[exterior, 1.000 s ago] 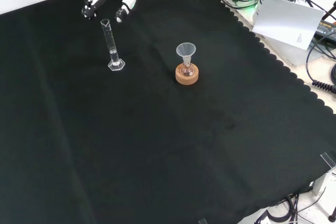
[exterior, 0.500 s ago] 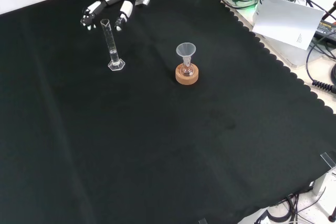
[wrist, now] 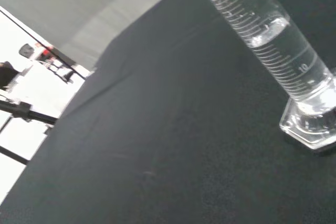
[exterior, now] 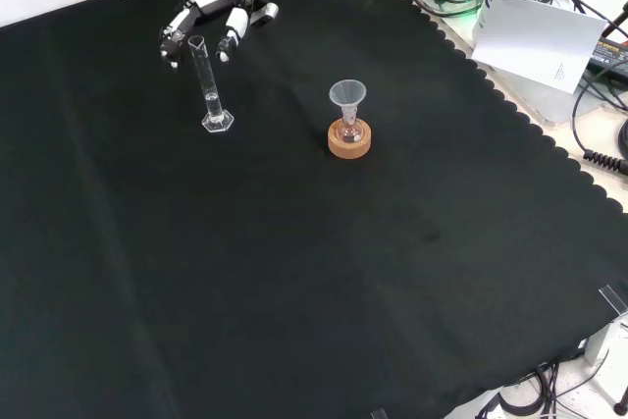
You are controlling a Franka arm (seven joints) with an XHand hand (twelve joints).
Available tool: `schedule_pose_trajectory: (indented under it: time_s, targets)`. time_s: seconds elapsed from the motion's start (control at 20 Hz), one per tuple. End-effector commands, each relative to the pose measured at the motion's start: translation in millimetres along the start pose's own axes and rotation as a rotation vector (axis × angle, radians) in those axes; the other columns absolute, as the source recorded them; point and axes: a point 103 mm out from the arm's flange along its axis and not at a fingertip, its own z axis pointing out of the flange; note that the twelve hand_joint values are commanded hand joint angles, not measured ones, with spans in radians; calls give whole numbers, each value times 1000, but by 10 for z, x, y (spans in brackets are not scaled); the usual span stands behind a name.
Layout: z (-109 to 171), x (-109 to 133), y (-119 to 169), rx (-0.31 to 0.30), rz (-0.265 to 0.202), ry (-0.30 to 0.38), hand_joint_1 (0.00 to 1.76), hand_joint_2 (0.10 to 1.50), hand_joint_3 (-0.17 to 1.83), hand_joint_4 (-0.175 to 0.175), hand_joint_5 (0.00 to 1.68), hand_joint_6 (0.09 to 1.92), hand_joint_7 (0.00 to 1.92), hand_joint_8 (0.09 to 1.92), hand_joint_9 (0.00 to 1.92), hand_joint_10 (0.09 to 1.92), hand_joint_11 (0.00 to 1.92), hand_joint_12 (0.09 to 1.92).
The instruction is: Pick up the graduated cylinder.
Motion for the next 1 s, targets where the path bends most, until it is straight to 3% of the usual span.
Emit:
schedule_pose_trajectory:
  time_s: [0.05, 0.3, 0.7, 1.0]
  targets:
    - [103, -34, 49, -2, -72, 79, 909, 1013, -175, -43, 468, 87, 406, 611, 594, 547, 372, 1314]
    - [200, -62, 68, 17, -107, 130, 932, 1002, -175, -41, 488, 87, 428, 608, 617, 539, 389, 1307]
    - [288, -106, 110, -18, -116, 173, 965, 997, -175, -40, 490, 87, 440, 602, 621, 526, 393, 1300]
    - [388, -120, 149, 6, -128, 197, 1003, 1005, -175, -38, 514, 87, 490, 599, 667, 521, 405, 1295]
